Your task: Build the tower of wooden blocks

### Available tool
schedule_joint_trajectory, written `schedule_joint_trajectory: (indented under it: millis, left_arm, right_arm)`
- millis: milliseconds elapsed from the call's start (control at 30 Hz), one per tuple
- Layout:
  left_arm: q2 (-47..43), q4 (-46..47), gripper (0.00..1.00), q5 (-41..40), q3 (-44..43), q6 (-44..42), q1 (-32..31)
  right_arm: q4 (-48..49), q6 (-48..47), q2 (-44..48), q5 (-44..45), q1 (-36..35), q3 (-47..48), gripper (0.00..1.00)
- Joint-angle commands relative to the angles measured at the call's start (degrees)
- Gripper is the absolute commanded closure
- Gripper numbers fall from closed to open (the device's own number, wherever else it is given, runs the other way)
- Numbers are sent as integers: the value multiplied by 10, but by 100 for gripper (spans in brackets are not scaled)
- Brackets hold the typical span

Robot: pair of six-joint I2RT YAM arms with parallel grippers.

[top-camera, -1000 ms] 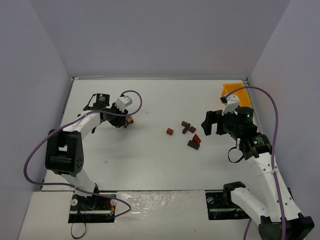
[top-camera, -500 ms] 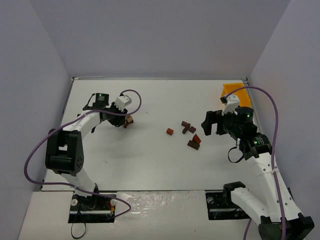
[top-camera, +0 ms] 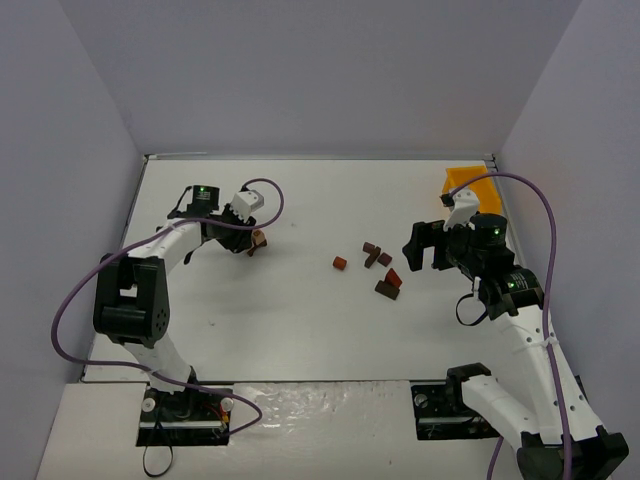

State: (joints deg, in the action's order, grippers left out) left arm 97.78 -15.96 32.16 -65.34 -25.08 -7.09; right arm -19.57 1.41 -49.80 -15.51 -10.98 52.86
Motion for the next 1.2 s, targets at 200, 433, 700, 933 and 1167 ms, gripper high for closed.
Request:
schedule_joint_trajectory:
  millis: [200, 433, 700, 933, 1167]
  left_arm:
    - [-5, 29, 100, 24, -34, 3, 4]
    - [0, 25, 100, 20, -41, 3, 4]
    - [3, 24, 100, 22, -42, 9, 3]
    - [6, 24, 99, 24, -46, 13, 3]
    - [11, 24, 99, 27, -47, 16, 3]
  right_arm:
    - [25, -2, 3, -5, -5, 19, 0]
    - [25, -2, 2, -4, -5, 19, 0]
    - [25, -2, 3, -4, -5, 18, 0]
    - [25, -2, 3, -3, -5, 16, 0]
    - [25, -4, 6, -1, -5, 16, 0]
